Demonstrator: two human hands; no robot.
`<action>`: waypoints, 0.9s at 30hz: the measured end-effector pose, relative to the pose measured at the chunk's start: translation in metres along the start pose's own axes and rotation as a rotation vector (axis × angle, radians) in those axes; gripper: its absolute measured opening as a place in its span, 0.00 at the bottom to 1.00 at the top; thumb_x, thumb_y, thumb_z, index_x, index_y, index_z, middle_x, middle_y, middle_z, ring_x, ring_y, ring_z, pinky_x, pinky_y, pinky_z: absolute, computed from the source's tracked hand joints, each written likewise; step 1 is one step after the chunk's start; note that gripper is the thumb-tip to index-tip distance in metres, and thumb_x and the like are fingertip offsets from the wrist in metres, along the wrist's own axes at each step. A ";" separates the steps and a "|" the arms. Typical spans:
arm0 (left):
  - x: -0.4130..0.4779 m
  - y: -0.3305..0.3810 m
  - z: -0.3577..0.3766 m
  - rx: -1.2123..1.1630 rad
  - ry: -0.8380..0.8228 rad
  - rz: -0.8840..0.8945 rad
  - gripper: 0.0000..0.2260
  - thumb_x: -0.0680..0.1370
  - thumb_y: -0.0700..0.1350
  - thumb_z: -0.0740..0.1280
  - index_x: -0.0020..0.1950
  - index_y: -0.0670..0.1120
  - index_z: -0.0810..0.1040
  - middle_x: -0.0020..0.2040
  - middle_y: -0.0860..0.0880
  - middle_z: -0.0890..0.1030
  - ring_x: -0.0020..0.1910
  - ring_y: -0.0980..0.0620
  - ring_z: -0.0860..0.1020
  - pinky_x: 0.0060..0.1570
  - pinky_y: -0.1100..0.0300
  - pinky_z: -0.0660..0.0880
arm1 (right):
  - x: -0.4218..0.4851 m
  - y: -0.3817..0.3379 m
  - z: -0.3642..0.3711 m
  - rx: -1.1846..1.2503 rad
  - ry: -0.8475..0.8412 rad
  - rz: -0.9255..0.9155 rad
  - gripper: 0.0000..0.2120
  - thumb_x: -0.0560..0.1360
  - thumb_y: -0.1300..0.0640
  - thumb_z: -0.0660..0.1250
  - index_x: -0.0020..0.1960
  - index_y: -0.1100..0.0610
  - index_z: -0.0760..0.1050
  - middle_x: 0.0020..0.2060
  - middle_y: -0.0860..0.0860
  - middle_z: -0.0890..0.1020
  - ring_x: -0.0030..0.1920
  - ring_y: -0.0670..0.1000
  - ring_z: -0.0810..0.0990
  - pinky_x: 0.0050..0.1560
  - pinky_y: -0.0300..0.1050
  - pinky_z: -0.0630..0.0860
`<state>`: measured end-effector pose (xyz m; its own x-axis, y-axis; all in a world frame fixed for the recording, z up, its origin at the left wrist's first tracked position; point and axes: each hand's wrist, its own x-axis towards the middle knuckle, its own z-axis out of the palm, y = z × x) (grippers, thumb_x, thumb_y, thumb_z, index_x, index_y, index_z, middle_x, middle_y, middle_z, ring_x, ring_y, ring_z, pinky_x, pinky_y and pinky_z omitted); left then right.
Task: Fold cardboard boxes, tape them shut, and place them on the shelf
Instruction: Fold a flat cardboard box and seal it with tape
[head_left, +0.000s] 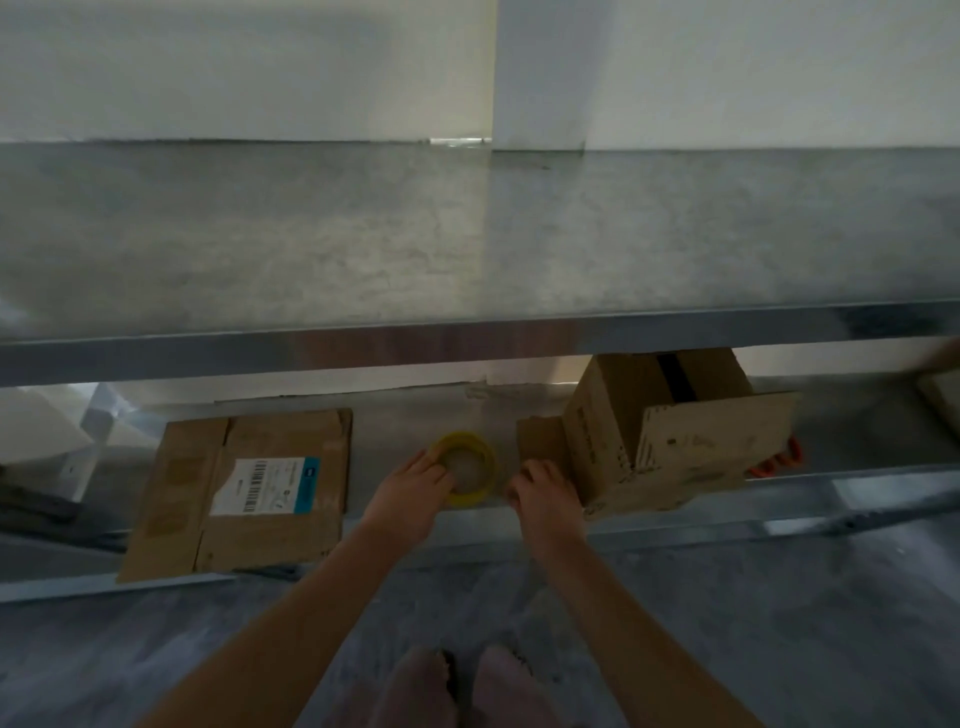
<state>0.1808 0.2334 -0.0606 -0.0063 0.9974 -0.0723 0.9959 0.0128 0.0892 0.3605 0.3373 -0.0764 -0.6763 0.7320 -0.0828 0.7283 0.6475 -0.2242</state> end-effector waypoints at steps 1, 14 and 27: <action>-0.001 -0.003 -0.002 -0.023 -0.002 -0.001 0.17 0.56 0.42 0.80 0.42 0.50 0.82 0.41 0.52 0.82 0.54 0.48 0.82 0.52 0.53 0.78 | 0.001 0.000 -0.001 0.016 0.001 -0.018 0.13 0.58 0.56 0.82 0.35 0.50 0.79 0.39 0.49 0.79 0.42 0.53 0.80 0.33 0.47 0.76; -0.066 0.005 -0.079 -0.620 0.174 -0.141 0.20 0.77 0.63 0.56 0.63 0.54 0.72 0.55 0.59 0.72 0.57 0.64 0.68 0.57 0.73 0.62 | -0.031 -0.022 -0.093 0.512 -0.155 -0.108 0.14 0.80 0.58 0.63 0.64 0.49 0.71 0.52 0.49 0.80 0.52 0.47 0.78 0.52 0.44 0.77; -0.012 0.168 -0.149 -0.694 0.355 -0.233 0.16 0.70 0.63 0.69 0.56 0.67 0.71 0.53 0.66 0.73 0.53 0.65 0.73 0.49 0.73 0.69 | -0.090 0.110 -0.205 0.499 -0.080 -0.118 0.03 0.78 0.46 0.66 0.50 0.45 0.76 0.44 0.40 0.79 0.44 0.37 0.77 0.45 0.31 0.72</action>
<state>0.3352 0.2342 0.1036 -0.3506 0.9254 0.1439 0.6836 0.1479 0.7147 0.5238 0.3860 0.1052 -0.7710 0.6291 -0.0990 0.5187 0.5301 -0.6708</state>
